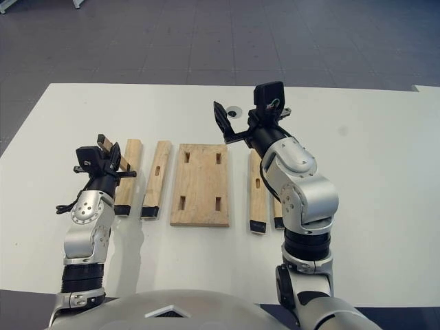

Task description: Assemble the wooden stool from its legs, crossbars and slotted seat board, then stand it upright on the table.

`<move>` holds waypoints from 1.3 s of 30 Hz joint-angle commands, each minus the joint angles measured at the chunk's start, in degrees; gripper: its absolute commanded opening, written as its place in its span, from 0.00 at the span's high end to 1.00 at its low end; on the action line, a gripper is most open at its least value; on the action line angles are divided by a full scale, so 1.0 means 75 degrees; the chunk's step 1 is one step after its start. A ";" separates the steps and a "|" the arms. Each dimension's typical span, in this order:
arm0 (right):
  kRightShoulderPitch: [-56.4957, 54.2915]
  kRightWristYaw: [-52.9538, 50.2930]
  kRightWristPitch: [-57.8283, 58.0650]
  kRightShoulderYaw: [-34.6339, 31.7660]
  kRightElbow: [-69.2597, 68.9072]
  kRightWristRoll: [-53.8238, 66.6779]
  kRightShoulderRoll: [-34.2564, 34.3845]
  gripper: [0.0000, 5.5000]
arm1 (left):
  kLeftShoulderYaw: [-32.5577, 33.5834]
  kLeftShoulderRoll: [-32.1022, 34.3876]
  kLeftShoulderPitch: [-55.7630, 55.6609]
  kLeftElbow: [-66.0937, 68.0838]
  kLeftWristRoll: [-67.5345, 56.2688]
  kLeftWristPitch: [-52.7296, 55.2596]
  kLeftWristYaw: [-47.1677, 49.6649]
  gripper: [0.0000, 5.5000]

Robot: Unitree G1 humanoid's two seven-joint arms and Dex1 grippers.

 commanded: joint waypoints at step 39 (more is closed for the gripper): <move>-0.0080 -0.0043 -0.0061 0.0065 0.0031 -0.0180 0.0108 0.00 | -0.0069 -0.0466 -0.0656 -0.0956 0.0461 0.1649 0.0508 0.40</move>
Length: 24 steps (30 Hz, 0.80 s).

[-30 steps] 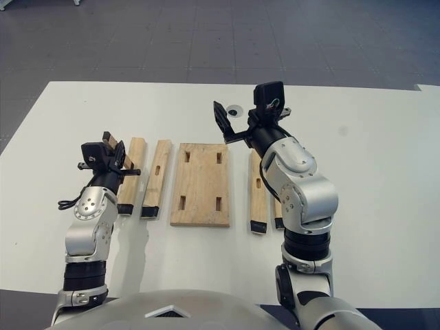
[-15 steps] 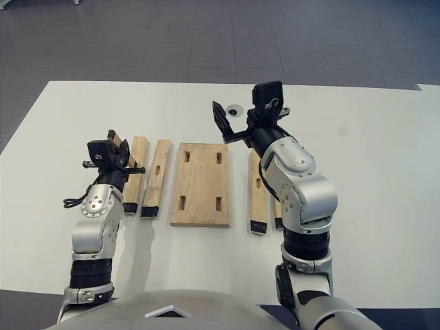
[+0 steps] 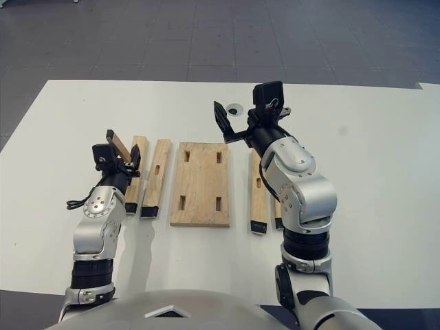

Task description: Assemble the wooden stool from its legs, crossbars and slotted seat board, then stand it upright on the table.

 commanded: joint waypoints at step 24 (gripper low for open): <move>-0.0038 -0.0127 -0.0211 0.0066 0.0061 -0.0110 0.0263 0.00 | 0.0906 0.0702 -0.3709 -0.0465 -0.0319 0.4197 -0.0071 0.40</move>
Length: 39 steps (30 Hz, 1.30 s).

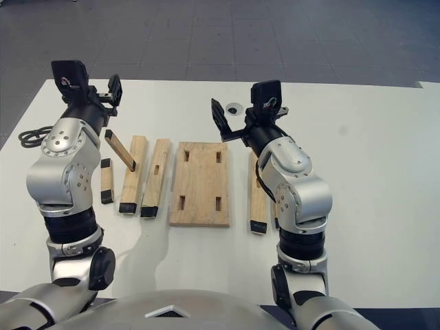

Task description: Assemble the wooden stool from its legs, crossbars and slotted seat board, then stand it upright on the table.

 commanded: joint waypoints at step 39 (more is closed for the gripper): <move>0.0258 -0.0362 0.0231 -0.0260 -0.0503 0.0076 0.0199 0.00 | 0.0653 -0.0139 0.0705 -0.4170 -0.1507 0.2537 0.0634 0.40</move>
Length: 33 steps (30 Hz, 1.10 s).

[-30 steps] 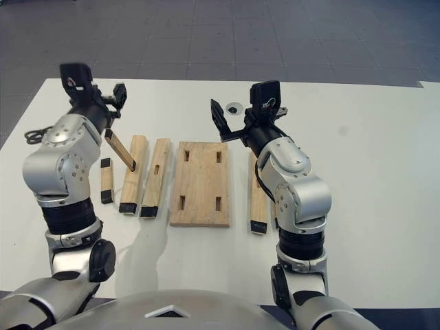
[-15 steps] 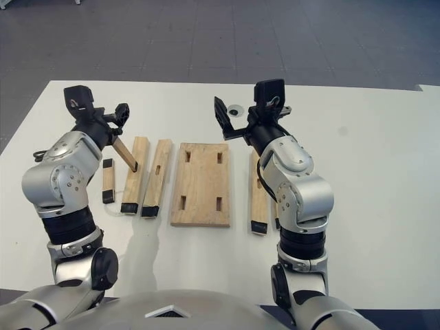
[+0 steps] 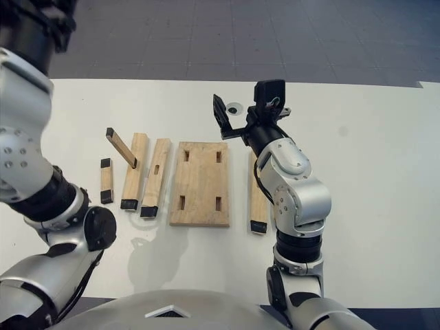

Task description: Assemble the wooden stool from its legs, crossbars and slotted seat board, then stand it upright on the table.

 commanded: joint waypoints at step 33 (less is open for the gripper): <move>-0.0056 0.0214 0.0433 0.0009 -0.0071 0.0049 -0.0320 0.00 | -0.2538 0.0136 0.6852 0.0332 0.1544 -0.0926 -0.0184 0.19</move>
